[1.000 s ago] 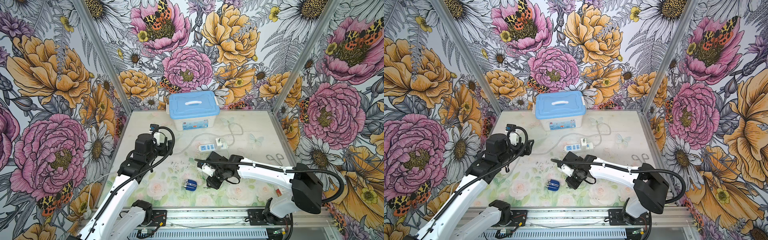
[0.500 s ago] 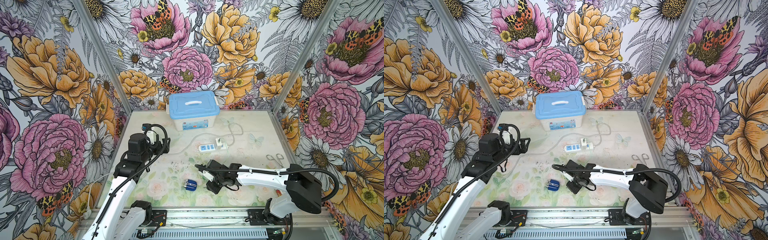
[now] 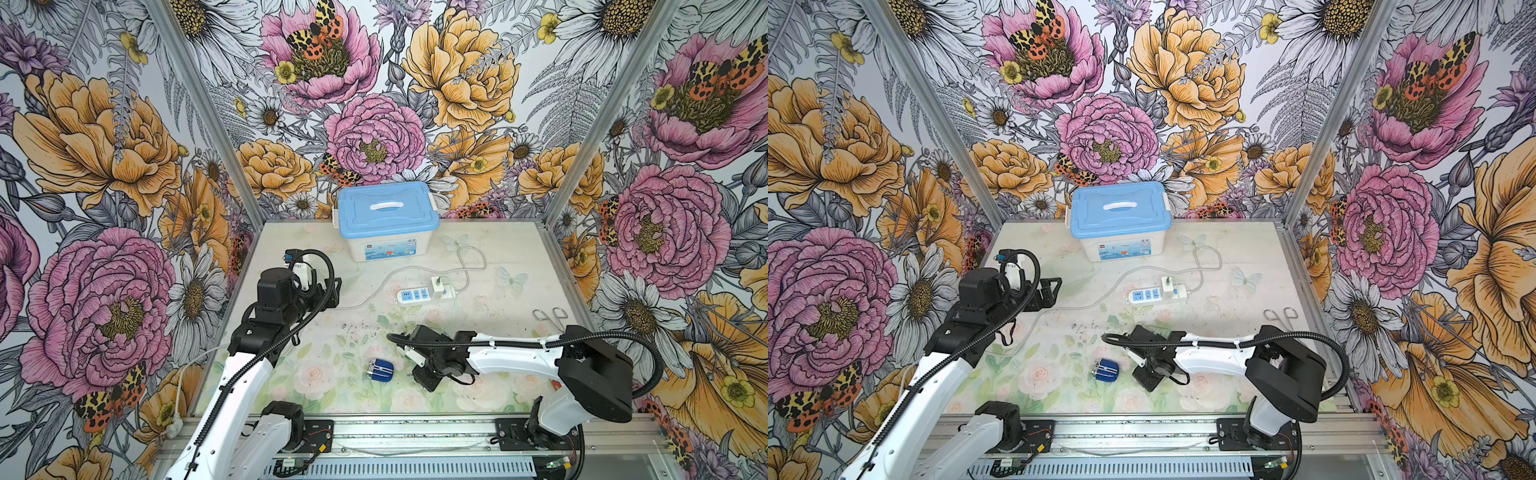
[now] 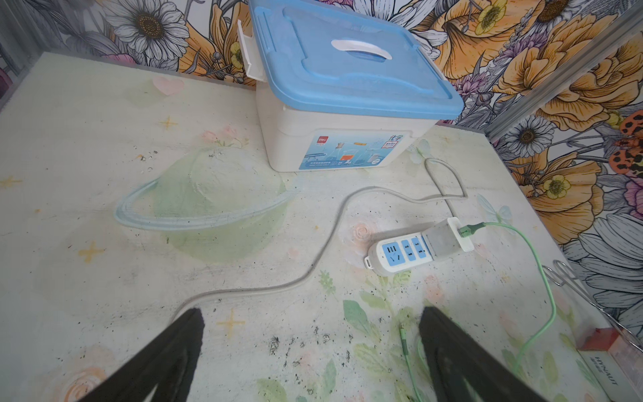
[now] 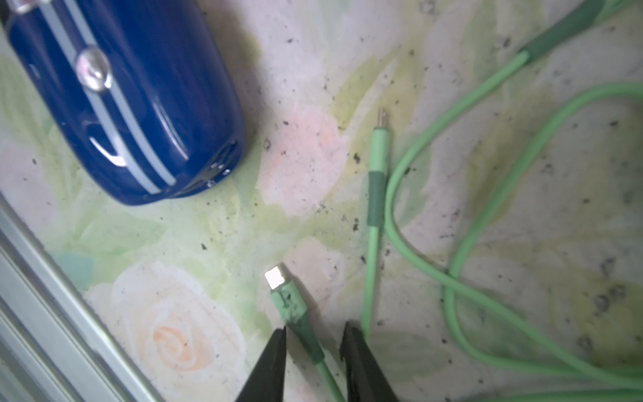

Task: Charge the electric shaver
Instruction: Pick up the charging cable from the center of the board.

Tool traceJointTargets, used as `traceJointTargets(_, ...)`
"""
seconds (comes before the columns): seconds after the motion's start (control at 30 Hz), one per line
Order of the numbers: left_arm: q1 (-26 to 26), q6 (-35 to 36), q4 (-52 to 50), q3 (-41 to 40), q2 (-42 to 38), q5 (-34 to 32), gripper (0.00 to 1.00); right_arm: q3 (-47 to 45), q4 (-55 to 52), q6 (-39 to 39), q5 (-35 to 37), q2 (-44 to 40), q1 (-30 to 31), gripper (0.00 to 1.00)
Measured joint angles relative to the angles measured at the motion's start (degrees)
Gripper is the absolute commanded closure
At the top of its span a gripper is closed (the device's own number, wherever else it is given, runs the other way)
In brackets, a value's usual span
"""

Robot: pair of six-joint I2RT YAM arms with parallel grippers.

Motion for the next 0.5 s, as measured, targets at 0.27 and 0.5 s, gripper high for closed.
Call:
traceJointTargets(0.27,0.02,-0.13,0.2,-0.76,-0.02,0.28,0.01,-0.55,3.69,2.14,0.52,0.57,0.04,0.96)
traceJointTargets(0.5,0.02,-2.29,0.68,-2.34,0.0,1.51,0.02,-0.44,3.19,2.82,-0.35,-2.05,-1.38,1.0)
